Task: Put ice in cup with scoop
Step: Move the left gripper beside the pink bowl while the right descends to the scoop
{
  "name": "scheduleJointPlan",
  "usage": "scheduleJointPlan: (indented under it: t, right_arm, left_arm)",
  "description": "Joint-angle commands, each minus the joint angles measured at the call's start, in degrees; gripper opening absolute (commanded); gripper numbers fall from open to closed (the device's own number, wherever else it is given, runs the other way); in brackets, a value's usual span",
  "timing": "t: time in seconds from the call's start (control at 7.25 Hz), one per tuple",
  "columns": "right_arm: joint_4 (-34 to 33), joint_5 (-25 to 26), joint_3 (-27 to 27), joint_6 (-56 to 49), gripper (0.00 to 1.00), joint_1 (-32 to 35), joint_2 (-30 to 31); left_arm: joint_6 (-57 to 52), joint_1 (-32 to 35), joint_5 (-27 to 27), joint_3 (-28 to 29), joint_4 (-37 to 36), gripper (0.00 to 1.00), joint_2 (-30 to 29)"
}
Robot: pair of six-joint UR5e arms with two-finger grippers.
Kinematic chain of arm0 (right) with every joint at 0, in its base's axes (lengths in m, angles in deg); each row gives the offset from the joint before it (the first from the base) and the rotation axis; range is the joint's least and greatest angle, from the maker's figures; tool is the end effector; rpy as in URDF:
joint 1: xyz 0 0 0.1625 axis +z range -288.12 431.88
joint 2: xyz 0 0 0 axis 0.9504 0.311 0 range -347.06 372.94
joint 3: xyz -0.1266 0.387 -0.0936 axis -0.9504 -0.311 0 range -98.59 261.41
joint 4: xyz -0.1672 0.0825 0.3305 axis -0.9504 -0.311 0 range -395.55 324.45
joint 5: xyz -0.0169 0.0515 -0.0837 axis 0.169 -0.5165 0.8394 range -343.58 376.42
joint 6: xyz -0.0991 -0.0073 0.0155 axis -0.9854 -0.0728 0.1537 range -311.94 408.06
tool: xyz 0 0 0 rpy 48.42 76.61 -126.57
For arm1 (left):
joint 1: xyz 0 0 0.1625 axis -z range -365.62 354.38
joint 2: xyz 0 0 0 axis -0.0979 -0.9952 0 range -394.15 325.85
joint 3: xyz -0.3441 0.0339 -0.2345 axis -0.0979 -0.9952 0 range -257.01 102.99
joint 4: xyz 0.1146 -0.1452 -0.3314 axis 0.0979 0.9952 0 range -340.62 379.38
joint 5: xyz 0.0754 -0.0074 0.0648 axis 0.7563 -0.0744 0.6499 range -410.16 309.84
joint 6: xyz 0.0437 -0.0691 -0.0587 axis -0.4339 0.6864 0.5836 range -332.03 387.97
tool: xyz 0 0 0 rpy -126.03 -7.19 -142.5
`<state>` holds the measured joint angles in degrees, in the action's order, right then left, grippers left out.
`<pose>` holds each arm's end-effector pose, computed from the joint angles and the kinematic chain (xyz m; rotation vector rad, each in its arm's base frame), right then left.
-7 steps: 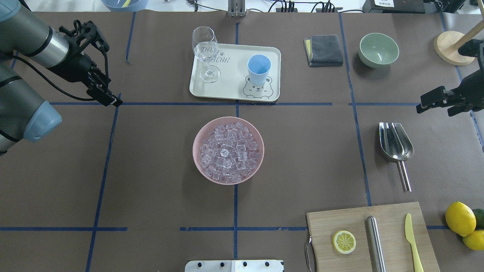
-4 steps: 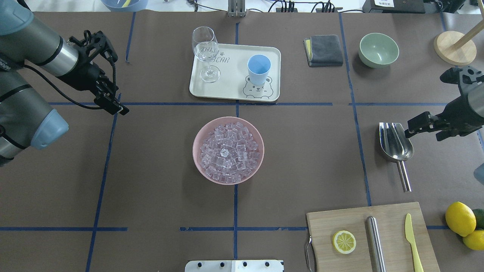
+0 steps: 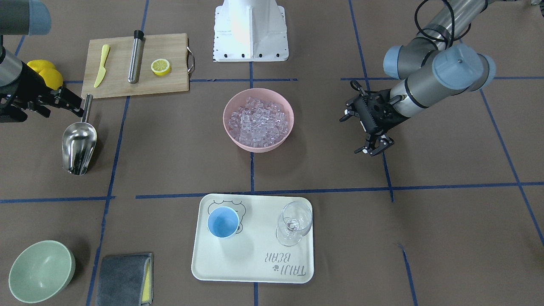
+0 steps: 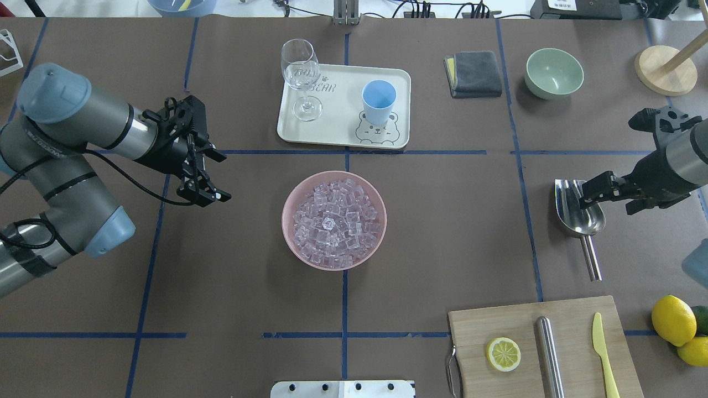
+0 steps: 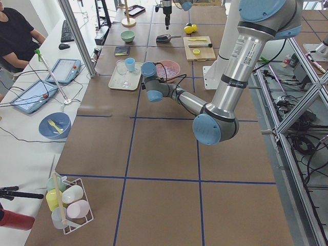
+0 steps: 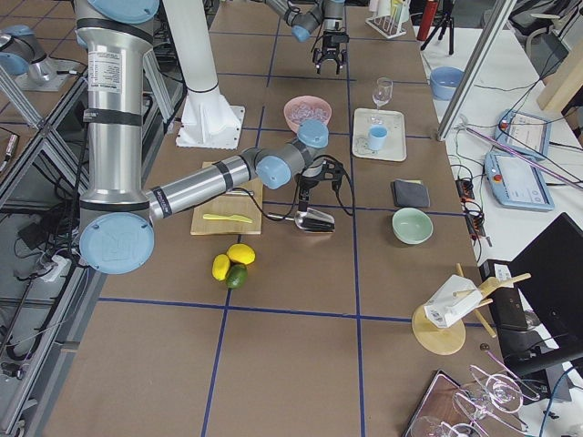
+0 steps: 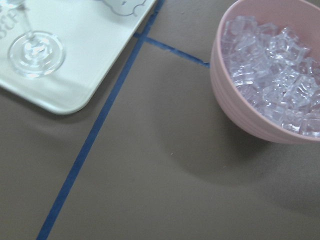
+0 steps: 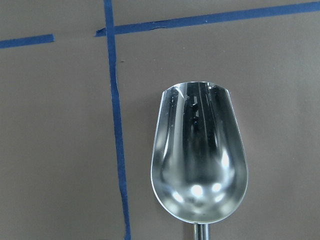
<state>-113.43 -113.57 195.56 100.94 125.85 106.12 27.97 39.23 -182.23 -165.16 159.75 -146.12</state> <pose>-0.1999 -0.3915 0.4626 -0.0797 -0.8703 0.0736 0.3746 -0.4653 0.3586 0.8833 1.0959 1.1108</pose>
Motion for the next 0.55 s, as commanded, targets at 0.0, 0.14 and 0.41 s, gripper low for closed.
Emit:
scheduleJointPlan:
  t: [0.0, 0.14, 0.41]
  right_arm:
    - [-0.08, 4.19, 0.19, 2.67, 1.00, -4.99, -0.10]
    - [0.01, 5.96, -0.51, 2.06, 1.00, -6.67, 0.16]
    - [0.01, 7.38, -3.05, 2.58, 1.00, -8.61, 0.25]
  left_arm:
    - [-0.08, -1.69, 0.94, 1.40, 3.07, 1.00, 0.00]
    - [-0.08, -1.70, 0.94, 1.40, 3.07, 1.00, 0.00]
    - [-0.08, -1.70, 0.94, 1.57, 3.07, 1.00, 0.09]
